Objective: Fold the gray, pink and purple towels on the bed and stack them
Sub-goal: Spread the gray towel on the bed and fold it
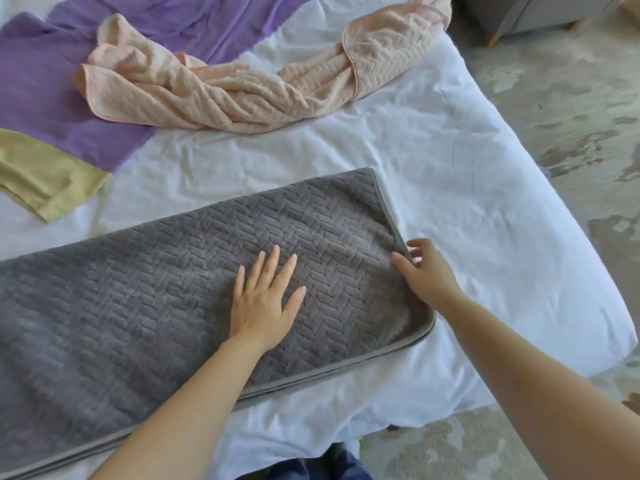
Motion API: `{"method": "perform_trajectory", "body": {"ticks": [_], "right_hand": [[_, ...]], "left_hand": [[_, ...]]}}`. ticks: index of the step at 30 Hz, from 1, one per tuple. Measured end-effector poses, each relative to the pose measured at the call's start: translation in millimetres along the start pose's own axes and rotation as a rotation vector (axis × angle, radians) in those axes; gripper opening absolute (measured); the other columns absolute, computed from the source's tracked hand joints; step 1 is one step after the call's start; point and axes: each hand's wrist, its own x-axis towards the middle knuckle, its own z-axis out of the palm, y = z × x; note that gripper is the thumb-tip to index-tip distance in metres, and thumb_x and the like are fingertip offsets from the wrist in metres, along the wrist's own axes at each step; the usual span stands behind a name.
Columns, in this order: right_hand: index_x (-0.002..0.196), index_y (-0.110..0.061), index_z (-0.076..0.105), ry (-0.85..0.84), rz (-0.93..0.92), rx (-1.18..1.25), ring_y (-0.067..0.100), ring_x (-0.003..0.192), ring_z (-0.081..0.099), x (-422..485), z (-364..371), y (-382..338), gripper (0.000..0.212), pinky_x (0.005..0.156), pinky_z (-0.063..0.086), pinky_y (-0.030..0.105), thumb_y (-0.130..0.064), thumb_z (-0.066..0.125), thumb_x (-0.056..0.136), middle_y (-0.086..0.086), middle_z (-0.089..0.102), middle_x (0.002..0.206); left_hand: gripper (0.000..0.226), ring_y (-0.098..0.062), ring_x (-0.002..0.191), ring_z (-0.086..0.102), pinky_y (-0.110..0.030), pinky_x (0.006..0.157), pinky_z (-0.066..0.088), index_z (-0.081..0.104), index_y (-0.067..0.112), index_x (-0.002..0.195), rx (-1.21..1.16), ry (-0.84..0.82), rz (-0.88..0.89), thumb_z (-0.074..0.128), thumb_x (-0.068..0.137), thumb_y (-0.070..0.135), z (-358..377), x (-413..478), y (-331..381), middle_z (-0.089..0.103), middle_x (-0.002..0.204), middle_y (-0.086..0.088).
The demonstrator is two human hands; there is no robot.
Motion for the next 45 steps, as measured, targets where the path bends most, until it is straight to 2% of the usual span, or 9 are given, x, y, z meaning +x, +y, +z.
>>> {"method": "perform_trajectory", "body": {"ticks": [6, 10, 15, 21, 31, 35, 39, 42, 45], "right_hand": [[0.129, -0.023, 0.047, -0.04, -0.003, 0.198, 0.016, 0.1, 0.055, 76.4, 8.1, -54.1, 0.056, 0.085, 0.048, 0.033, -0.057, 0.056, 0.085, -0.003, 0.055, 0.122], [0.113, -0.024, 0.052, -0.115, -0.063, 0.207, 0.008, 0.081, 0.054, 116.5, 21.3, -83.9, 0.038, 0.064, 0.042, 0.021, -0.053, 0.053, 0.089, -0.006, 0.056, 0.1], [0.09, -0.016, 0.064, 0.103, -0.156, 0.247, 0.022, 0.079, 0.059, 155.1, 17.6, -88.1, 0.014, 0.068, 0.046, 0.029, -0.029, 0.06, 0.089, -0.001, 0.063, 0.08], [0.118, -0.016, 0.042, 0.187, -0.04, 0.246, 0.018, 0.087, 0.057, 149.3, 24.4, -67.4, 0.044, 0.077, 0.046, 0.034, -0.043, 0.06, 0.088, -0.002, 0.056, 0.095], [0.096, -0.023, 0.059, -0.222, 0.169, 0.059, 0.012, 0.08, 0.062, -5.3, -19.1, 6.4, 0.031, 0.065, 0.051, 0.027, -0.047, 0.069, 0.079, -0.004, 0.065, 0.089], [0.087, -0.019, 0.059, -0.187, 0.192, 0.112, 0.014, 0.071, 0.058, -45.6, -22.4, 27.4, 0.021, 0.056, 0.044, 0.022, -0.037, 0.068, 0.084, 0.001, 0.062, 0.082], [0.1, -0.022, 0.059, -0.036, -0.001, 0.229, 0.008, 0.083, 0.059, -78.9, -13.7, 23.9, 0.019, 0.069, 0.046, 0.014, -0.016, 0.067, 0.083, -0.007, 0.06, 0.096], [0.109, -0.029, 0.058, -0.026, -0.166, 0.234, 0.002, 0.087, 0.055, -99.7, -2.5, 11.9, 0.03, 0.073, 0.044, 0.014, -0.015, 0.064, 0.083, -0.017, 0.051, 0.102], [0.113, -0.034, 0.06, -0.041, -0.27, 0.283, 0.0, 0.089, 0.052, -110.4, 7.2, -1.6, 0.036, 0.073, 0.041, 0.01, -0.017, 0.065, 0.082, -0.021, 0.048, 0.101]], "left_hand": [[0.068, -0.015, 0.146, -0.017, -0.042, 0.115, -0.017, -0.008, 0.04, 0.149, 0.028, 0.077, -0.131, -0.002, 0.087, 0.068, -12.9, 64.9, -7.0, -0.021, 0.156, 0.01], [0.068, -0.017, 0.146, -0.019, -0.044, 0.114, -0.019, -0.011, 0.044, 0.147, 0.021, 0.079, -0.149, -0.013, 0.083, 0.068, -10.9, 90.7, -15.5, -0.021, 0.157, 0.009], [0.059, -0.016, 0.145, -0.02, -0.048, 0.113, -0.021, -0.017, 0.047, 0.143, 0.053, 0.121, -0.124, -0.015, 0.086, 0.065, 5.9, 107.5, -16.4, -0.022, 0.156, 0.01], [0.057, -0.019, 0.146, -0.017, -0.051, 0.115, -0.016, -0.021, 0.045, 0.142, 0.142, 0.1, -0.133, -0.012, 0.088, 0.063, 24.2, 115.6, -18.2, -0.022, 0.156, 0.008], [0.06, -0.02, 0.147, -0.017, -0.048, 0.117, -0.013, -0.018, 0.041, 0.143, 0.014, -0.052, 0.048, -0.004, 0.089, 0.062, 25.7, 77.9, 50.3, -0.021, 0.157, 0.006], [0.062, -0.02, 0.147, -0.01, -0.046, 0.118, -0.008, 0.004, 0.039, 0.15, -0.061, -0.086, 0.081, 0.011, 0.092, 0.062, 21.8, 74.7, 86.7, -0.006, 0.162, 0.002], [0.067, -0.027, 0.135, 0.029, -0.041, 0.112, 0.023, 0.048, 0.024, 0.137, -0.3, -0.016, -0.044, 0.036, 0.087, 0.068, 5.3, 90.1, 126.8, 0.038, 0.148, -0.004], [0.087, -0.025, 0.123, 0.046, -0.041, 0.106, 0.037, 0.051, 0.02, 0.131, -0.625, -0.148, -0.236, 0.051, 0.068, 0.079, -17.3, 116.0, 144.5, 0.051, 0.133, -0.004], [0.084, -0.023, 0.114, 0.053, -0.032, 0.092, 0.045, 0.045, 0.012, 0.13, -0.691, -0.21, -0.321, 0.07, 0.065, 0.059, -35.4, 137.3, 142.8, 0.054, 0.128, -0.003]]}}
